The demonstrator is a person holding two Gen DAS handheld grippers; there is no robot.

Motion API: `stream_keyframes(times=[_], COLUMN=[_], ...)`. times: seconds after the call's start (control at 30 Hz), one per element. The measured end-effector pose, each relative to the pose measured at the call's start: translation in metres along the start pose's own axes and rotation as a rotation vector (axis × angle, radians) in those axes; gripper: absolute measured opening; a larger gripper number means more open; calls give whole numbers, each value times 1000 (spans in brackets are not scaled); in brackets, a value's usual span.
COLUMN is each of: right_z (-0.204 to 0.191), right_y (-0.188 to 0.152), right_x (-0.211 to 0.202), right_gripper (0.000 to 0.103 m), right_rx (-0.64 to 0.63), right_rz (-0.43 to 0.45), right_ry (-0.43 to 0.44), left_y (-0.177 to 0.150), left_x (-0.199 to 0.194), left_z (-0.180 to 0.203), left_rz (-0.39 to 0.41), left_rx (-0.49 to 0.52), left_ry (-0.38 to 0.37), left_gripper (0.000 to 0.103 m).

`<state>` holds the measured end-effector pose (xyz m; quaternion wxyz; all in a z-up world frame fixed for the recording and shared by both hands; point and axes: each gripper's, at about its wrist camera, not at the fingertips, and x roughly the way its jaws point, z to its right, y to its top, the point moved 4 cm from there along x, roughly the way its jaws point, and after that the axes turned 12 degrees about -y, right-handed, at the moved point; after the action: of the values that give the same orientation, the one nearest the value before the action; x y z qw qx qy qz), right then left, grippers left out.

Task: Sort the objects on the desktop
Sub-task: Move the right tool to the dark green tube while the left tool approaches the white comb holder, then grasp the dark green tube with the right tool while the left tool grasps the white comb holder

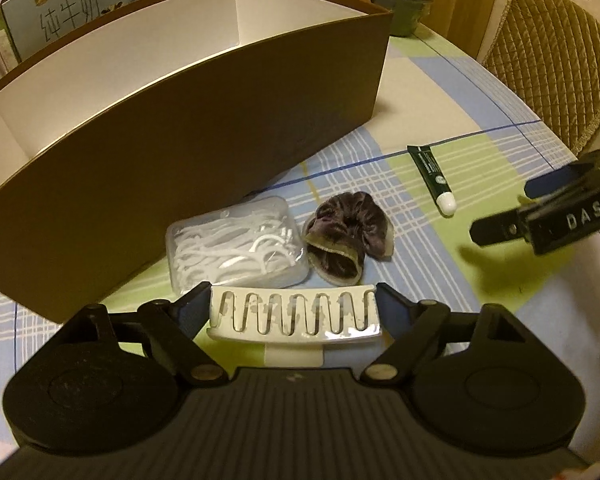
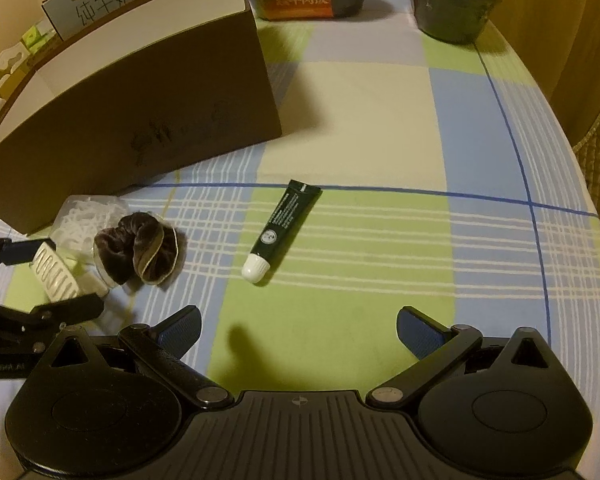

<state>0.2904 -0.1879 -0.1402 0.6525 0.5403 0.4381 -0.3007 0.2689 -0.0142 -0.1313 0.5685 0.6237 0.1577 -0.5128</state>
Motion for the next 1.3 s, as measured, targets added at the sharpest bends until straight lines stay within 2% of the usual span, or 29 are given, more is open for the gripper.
stream_keyframes(times=[0.13,0.47,0.5,0.53,0.63,0.67,0.77,0.87,0.93,1.0,1.3], right_z=[-3,-20,-21,-23,-24,-23,-26,-26,-25,-25,-23], right_y=[6,26,27,28,29,29,26,24,23,22,1], right_x=[0,16,18,20,30,32,33,31,29,28,10], right_gripper=[101,100,93,83,67,65,52,37,20,14,13], right_rx=[-3,-50,-55,-60,-58,-55,-94,-112,-115,-122,-106], right_rz=[26,108,121,127,116,119,157,175,174,164,91], right_ry=[6,-2,-13,-22,-41,-46,-86,-80,-75,-65,20], left_y=[-4,-7,-7,-7,-8,-8,-9,-11,-13,-13,-18], left_x=[-11,-36,-37,-39,-42,-43,-43,-42,-41,-41,-52], left_z=[-3,-35,-38,-41,-46,-47,-46,-44,-42,-39,-32], left_rz=[5,36,38,41,47,48,46,39,37,36,50], left_rx=[3,-83,-92,-102,-118,-118,-120,-131,-134,-133,-138], left_ry=[23,102,106,109,115,119,117,107,104,99,99], left_gripper=[83,83,83,83,83,83,83,83,83,83,83])
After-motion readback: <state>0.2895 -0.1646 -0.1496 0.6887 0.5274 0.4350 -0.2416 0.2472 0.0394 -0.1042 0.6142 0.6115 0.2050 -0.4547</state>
